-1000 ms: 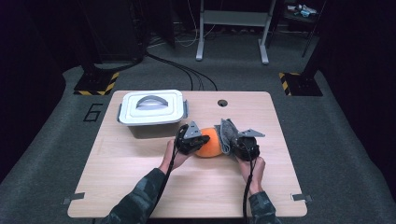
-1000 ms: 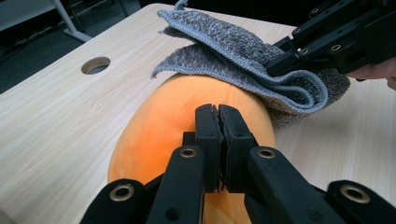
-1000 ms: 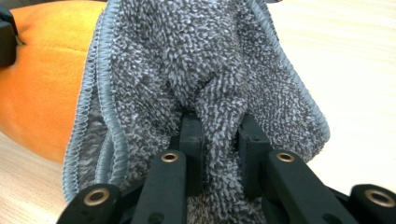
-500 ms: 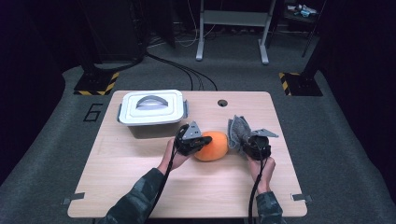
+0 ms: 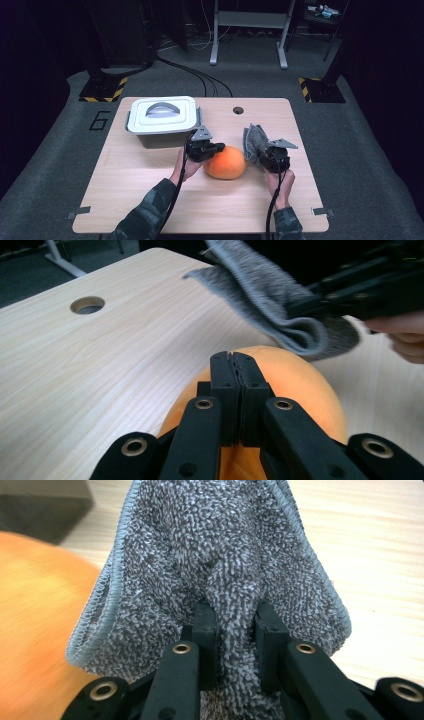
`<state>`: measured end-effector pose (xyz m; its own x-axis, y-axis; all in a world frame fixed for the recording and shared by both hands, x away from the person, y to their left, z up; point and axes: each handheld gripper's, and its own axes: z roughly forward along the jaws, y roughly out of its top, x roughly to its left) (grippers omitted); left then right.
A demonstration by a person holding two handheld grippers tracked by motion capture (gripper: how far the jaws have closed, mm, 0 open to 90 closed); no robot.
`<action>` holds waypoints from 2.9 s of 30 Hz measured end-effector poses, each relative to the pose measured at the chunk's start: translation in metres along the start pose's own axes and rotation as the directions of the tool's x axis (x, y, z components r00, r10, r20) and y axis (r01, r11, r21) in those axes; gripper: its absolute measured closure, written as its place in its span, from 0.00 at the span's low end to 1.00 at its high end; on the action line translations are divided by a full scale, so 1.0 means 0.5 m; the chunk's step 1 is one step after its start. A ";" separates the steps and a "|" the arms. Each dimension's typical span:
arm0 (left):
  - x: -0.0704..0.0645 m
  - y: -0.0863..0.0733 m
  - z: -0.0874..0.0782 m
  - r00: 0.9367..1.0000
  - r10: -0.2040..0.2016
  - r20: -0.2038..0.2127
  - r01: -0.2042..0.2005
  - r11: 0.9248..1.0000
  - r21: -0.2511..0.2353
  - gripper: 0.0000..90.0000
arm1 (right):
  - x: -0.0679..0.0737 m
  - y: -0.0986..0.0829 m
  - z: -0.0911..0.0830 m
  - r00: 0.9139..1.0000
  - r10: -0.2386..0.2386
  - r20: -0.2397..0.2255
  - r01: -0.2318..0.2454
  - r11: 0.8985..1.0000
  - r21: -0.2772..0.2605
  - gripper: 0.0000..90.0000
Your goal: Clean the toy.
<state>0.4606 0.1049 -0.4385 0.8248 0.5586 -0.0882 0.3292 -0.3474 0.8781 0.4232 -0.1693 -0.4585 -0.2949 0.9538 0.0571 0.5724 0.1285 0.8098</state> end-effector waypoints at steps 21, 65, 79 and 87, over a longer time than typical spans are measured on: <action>0.019 -0.052 -0.063 0.998 -0.063 0.010 0.062 0.998 0.025 0.46 | 0.047 0.012 0.030 0.996 -0.078 -0.037 0.080 0.996 0.040 0.84; 0.011 -0.110 0.019 0.972 -0.204 -0.117 0.212 0.975 0.060 0.80 | 0.135 0.089 0.027 0.976 -0.196 -0.091 0.199 0.980 0.025 0.84; 0.025 -0.130 0.004 0.984 -0.175 -0.044 0.176 0.984 0.040 0.56 | 0.139 0.076 0.058 0.973 -0.218 -0.074 0.222 0.973 0.057 0.85; 0.009 -0.118 0.015 0.982 -0.167 -0.094 0.172 0.984 0.047 0.80 | 0.124 0.082 0.047 0.976 -0.197 -0.090 0.200 0.980 0.026 0.85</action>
<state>0.4482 0.1222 -0.4944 0.7116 0.6766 -0.1890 0.4870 -0.2812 0.8269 0.4463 -0.0985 -0.4353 -0.4695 0.8815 -0.0508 0.5219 0.3235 0.7893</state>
